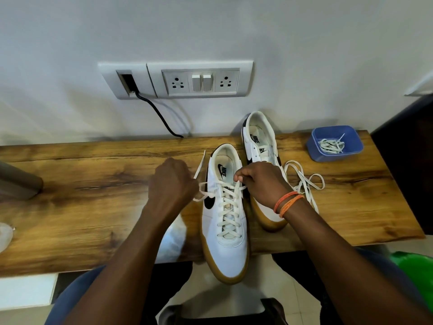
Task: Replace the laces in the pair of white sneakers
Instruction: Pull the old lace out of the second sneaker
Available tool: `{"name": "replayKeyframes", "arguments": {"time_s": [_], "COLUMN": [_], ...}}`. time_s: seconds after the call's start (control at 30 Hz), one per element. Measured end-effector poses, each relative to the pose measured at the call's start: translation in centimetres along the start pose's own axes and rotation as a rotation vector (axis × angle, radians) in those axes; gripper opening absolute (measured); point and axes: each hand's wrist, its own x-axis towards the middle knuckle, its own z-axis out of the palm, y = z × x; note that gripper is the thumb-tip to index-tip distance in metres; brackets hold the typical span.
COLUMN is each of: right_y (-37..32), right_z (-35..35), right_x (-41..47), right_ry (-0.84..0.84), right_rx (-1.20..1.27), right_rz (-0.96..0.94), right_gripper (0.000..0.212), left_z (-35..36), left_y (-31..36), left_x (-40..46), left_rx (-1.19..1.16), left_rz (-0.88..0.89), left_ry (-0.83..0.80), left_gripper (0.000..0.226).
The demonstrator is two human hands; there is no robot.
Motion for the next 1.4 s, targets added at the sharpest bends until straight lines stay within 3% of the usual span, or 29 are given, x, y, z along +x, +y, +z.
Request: {"name": "replayKeyframes", "arguments": {"time_s": [0.07, 0.17, 0.3, 0.43, 0.5, 0.67, 0.77, 0.83, 0.9, 0.97, 1.03, 1.1, 1.23, 1.33, 1.4], "right_y": [0.1, 0.0, -0.1, 0.0, -0.1, 0.1, 0.0, -0.1, 0.0, 0.0, 0.1, 0.1, 0.0, 0.2, 0.3], "right_z": [-0.1, -0.1, 0.0, -0.1, -0.1, -0.5, -0.3, -0.3, -0.3, -0.2, -0.1, -0.2, -0.5, -0.5, -0.4], "right_x": [0.1, 0.1, 0.0, 0.2, 0.1, 0.1, 0.1, 0.1, 0.1, 0.1, 0.2, 0.3, 0.1, 0.1, 0.1], "right_ry": [-0.015, -0.017, 0.001, 0.005, 0.005, -0.017, -0.014, -0.019, -0.017, -0.01, -0.011, -0.016, -0.019, -0.033, -0.031], "right_rx": [0.012, 0.051, 0.06, 0.069, 0.067, 0.08, 0.079, 0.092, 0.106, 0.096, 0.081, 0.074, 0.097, 0.121, 0.128], "right_rz": [0.009, -0.001, -0.015, -0.022, -0.024, 0.012, 0.011, 0.004, -0.001, -0.002, -0.002, -0.011, -0.027, -0.034, -0.033], "right_gripper": [0.023, 0.023, 0.023, 0.023, 0.022, 0.022, 0.022, 0.021, 0.021, 0.021, 0.022, 0.022, 0.02, 0.021, 0.021], "left_z": [0.1, 1.1, 3.0, 3.7, 3.3, 0.5, 0.6, 1.2, 1.8, 2.7, 3.8, 4.0, 2.4, 0.9, 0.3], "left_y": [0.5, 1.9, 2.8, 2.3, 1.9, -0.5, -1.3, -0.1, 1.4, 2.6, 2.7, 2.7, 2.0, -0.2, -1.6], "left_x": [-0.3, -0.5, -1.6, -0.7, 0.0, 1.0, 0.9, 0.3, -0.5, -1.1, -1.5, -1.5, -0.5, 0.7, 1.0], "left_rx": [-0.085, -0.181, 0.038, -0.239, -0.319, -0.073, -0.077, -0.107, -0.066, 0.036, 0.099, 0.023, -0.209, -0.192, -0.12], "left_rz": [0.062, 0.229, 0.438, 0.329, 0.282, 0.072, -0.012, 0.06, 0.247, 0.406, 0.426, 0.392, 0.308, 0.173, 0.004], "left_ry": [0.061, 0.102, -0.013, -0.071, -0.077, 0.175, 0.078, 0.059, 0.075, 0.027, -0.052, -0.077, 0.033, 0.15, 0.126], "left_gripper": [0.012, 0.04, 0.021, 0.006, 0.009, 0.013, 0.008, 0.026, 0.037, 0.029, 0.019, 0.014, 0.005, 0.006, 0.008]}}
